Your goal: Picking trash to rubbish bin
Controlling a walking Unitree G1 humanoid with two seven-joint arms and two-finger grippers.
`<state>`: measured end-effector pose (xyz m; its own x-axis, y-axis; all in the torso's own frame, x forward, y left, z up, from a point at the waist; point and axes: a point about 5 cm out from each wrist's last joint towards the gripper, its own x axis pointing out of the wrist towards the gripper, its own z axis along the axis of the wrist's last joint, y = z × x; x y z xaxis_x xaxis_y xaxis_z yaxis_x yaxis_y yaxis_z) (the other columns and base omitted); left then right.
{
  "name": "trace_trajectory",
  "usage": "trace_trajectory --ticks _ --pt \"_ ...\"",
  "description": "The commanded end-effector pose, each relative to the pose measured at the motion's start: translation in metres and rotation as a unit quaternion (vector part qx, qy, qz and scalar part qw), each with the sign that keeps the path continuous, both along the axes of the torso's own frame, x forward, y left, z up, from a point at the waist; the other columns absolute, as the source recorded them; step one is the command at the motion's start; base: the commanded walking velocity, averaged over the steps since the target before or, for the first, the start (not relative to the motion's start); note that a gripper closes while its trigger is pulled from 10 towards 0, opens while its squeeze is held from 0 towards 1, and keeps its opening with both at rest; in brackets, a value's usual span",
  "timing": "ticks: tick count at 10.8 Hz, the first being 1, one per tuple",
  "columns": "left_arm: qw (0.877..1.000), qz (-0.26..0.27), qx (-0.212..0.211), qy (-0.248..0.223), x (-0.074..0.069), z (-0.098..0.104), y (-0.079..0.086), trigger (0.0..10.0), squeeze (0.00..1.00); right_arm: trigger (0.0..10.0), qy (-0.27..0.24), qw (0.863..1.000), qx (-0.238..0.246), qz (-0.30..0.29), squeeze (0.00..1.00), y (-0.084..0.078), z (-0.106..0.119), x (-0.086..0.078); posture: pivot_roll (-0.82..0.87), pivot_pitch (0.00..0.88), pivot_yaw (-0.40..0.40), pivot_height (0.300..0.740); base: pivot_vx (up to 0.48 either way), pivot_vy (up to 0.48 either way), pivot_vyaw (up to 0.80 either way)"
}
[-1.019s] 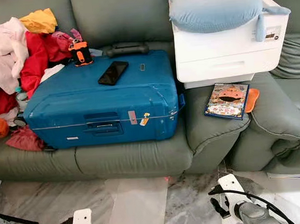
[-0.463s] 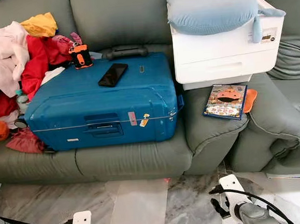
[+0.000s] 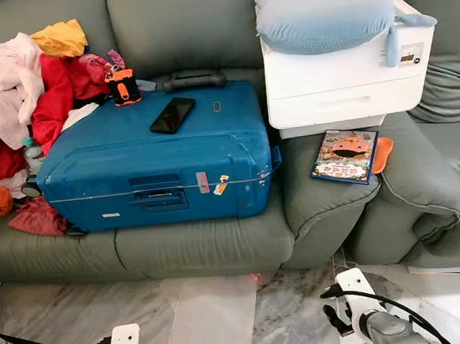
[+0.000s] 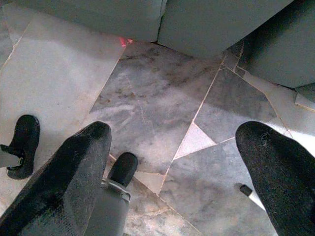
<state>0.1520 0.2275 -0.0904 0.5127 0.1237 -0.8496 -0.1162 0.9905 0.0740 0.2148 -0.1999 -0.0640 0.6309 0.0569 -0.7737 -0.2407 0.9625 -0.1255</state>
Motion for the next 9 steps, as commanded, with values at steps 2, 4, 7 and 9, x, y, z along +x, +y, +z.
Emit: trace_trajectory --ticks 2,4,7,9 --pt "1.000 0.000 0.006 0.009 -0.0043 -0.0007 0.0046 10.0 0.00 10.0 0.002 1.000 -0.001 -0.009 0.00 -0.0010 -0.0002 0.0000 -0.03 0.047 0.019 0.740 0.000 0.000 0.00" --pt "1.000 0.000 0.006 0.009 -0.0043 -0.0007 0.0046 10.0 0.00 10.0 0.002 1.000 -0.001 -0.009 0.00 -0.0010 -0.0002 0.0000 -0.03 0.047 0.019 0.740 0.000 0.000 0.00" --pt "1.000 -0.005 0.010 0.007 -0.0018 0.0002 0.0043 10.0 0.00 10.0 0.000 1.000 0.004 -0.009 0.00 -0.0005 0.0002 0.0005 -0.03 0.044 0.022 0.740 0.000 0.000 0.00" --pt "1.000 -0.004 0.009 0.007 -0.0025 -0.0001 0.0042 10.0 0.00 10.0 0.002 1.000 0.002 -0.008 0.00 -0.0021 -0.0006 -0.0015 -0.02 0.042 0.018 0.740 0.000 0.000 0.00"
